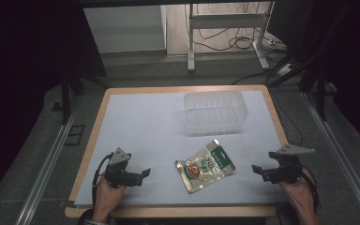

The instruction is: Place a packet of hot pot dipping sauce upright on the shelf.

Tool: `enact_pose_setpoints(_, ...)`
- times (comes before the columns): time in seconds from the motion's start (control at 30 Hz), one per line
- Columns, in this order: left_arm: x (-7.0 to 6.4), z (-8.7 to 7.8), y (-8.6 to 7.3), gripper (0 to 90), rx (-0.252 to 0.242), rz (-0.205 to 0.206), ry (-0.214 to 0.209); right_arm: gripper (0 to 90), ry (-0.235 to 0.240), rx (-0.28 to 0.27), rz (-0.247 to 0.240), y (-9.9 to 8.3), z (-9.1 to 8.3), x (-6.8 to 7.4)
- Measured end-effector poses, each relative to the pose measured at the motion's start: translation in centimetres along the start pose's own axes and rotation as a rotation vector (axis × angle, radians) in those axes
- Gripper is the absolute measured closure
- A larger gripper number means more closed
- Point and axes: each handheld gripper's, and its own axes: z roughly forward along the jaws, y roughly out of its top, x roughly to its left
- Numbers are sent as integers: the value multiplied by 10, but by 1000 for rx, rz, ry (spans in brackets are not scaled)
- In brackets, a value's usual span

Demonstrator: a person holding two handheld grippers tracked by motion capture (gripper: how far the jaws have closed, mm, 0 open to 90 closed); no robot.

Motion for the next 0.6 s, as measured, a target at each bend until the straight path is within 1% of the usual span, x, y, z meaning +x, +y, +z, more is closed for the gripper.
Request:
enact_pose_setpoints(0.07, 1, 0, 0, 9, -2, -2, 5, 36, 26, 4, -16, 0, 2, 1)
enact_pose_setpoints(0.1, 1, 1, 1, 9, 6, 7, 11, 34, 35, 7, -17, 0, 4, 1)
enact_pose_setpoints(0.13, 1, 1, 1, 9, 6, 7, 11, 34, 35, 7, -17, 0, 4, 1)
enact_pose_setpoints(0.2, -1, 3, 2, 9, 15, 28, 22, 25, 57, 20, -14, -2, 6, 0)
enact_pose_setpoints(0.27, -2, 6, 2, 9, 22, 44, 21, 22, 64, 21, -11, -2, 7, 0)
enact_pose_setpoints(0.37, -3, 8, 2, 9, 36, 54, 29, 19, 67, 10, 0, -2, 5, 0)
enact_pose_setpoints(0.47, -2, 8, 2, 10, 33, 47, 21, 16, 73, 13, 29, -2, 5, -1)
enact_pose_setpoints(0.53, -2, 7, 2, 10, 25, 42, 19, 16, 77, 26, 32, -2, 6, 0)
enact_pose_setpoints(0.6, -2, 6, 2, 11, 18, 40, 18, 16, 73, 32, 25, -2, 7, 1)
